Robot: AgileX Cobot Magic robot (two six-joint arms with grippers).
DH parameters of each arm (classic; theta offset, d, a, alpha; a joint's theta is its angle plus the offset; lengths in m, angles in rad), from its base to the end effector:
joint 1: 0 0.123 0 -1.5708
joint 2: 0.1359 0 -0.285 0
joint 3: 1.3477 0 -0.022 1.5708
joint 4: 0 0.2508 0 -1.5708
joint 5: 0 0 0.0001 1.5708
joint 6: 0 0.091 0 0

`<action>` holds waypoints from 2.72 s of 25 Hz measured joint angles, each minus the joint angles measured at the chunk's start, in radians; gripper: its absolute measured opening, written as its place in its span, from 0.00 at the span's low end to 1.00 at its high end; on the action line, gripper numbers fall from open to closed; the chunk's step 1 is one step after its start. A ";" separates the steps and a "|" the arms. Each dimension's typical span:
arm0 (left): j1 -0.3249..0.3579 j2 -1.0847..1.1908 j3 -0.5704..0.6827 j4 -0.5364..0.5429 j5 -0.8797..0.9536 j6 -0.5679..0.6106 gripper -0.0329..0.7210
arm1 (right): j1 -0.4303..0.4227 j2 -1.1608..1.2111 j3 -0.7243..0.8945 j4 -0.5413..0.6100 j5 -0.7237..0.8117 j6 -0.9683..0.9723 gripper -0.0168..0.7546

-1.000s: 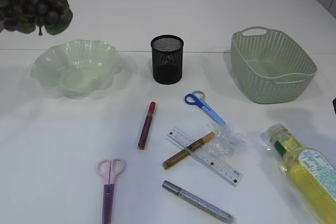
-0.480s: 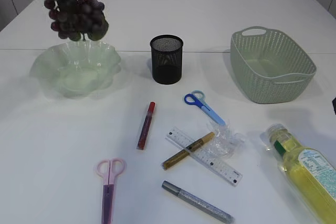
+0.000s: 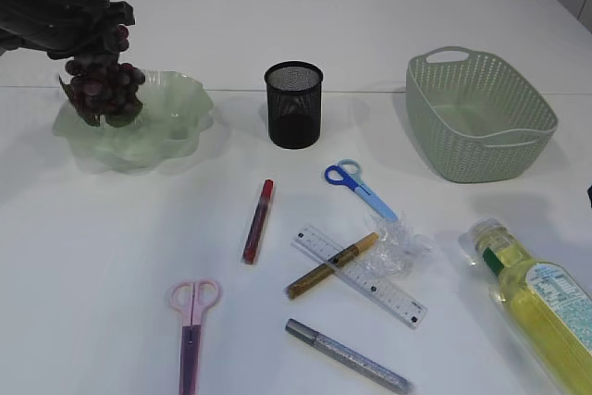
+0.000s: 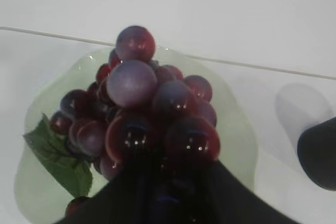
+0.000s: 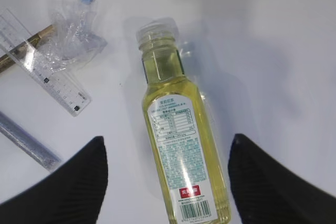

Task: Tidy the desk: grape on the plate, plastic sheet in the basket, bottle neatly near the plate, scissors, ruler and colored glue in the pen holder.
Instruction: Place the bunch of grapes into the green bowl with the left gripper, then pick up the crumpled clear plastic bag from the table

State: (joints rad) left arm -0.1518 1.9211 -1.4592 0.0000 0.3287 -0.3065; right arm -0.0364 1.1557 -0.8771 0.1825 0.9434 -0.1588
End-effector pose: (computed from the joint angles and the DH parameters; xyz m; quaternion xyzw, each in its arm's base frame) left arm 0.4389 -0.0671 0.2447 -0.0701 0.9047 -0.0955 0.4092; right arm 0.2108 0.0057 0.2895 -0.0233 0.9727 0.0622 0.2225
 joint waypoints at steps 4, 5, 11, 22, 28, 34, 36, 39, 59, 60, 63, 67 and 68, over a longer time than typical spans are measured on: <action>0.004 0.025 -0.002 0.013 -0.009 0.000 0.32 | 0.000 0.000 0.000 0.000 0.007 0.000 0.74; 0.004 0.030 -0.002 0.015 -0.009 0.000 0.38 | 0.000 0.000 0.000 0.000 0.009 0.000 0.74; 0.004 0.036 -0.005 0.017 -0.001 0.000 0.79 | 0.000 0.000 0.000 0.000 0.014 0.000 0.74; 0.004 -0.042 -0.005 0.043 0.347 0.074 0.66 | 0.000 0.025 0.000 0.092 0.023 -0.007 0.73; 0.004 -0.103 -0.005 0.041 0.606 0.217 0.60 | 0.038 0.062 -0.011 0.194 0.032 -0.133 0.73; 0.004 -0.143 -0.005 0.000 0.712 0.286 0.53 | 0.213 0.162 -0.114 0.179 0.013 -0.115 0.73; 0.004 -0.164 -0.005 -0.013 0.722 0.298 0.53 | 0.275 0.230 -0.178 0.140 0.013 -0.074 0.73; 0.004 -0.211 0.038 -0.029 0.724 0.307 0.52 | 0.357 0.332 -0.265 0.061 0.013 -0.029 0.73; 0.004 -0.540 0.491 -0.108 0.647 0.341 0.51 | 0.424 0.794 -0.495 -0.096 0.059 -0.004 0.72; 0.004 -0.540 0.495 -0.108 0.645 0.341 0.51 | 0.424 0.804 -0.495 -0.103 0.059 -0.004 0.72; 0.004 -0.540 0.497 -0.108 0.641 0.341 0.51 | 0.424 0.823 -0.501 -0.112 0.059 -0.004 0.72; 0.004 -0.540 0.497 -0.109 0.633 0.342 0.51 | 0.424 0.851 -0.505 -0.115 0.055 -0.004 0.69; 0.004 -0.540 0.497 -0.109 0.633 0.342 0.51 | 0.424 0.859 -0.505 -0.115 0.053 -0.004 0.68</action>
State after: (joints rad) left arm -0.1481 1.3807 -0.9619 -0.1093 0.9612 0.0360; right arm 0.3879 2.0147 -1.3822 0.0671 0.9960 -0.1626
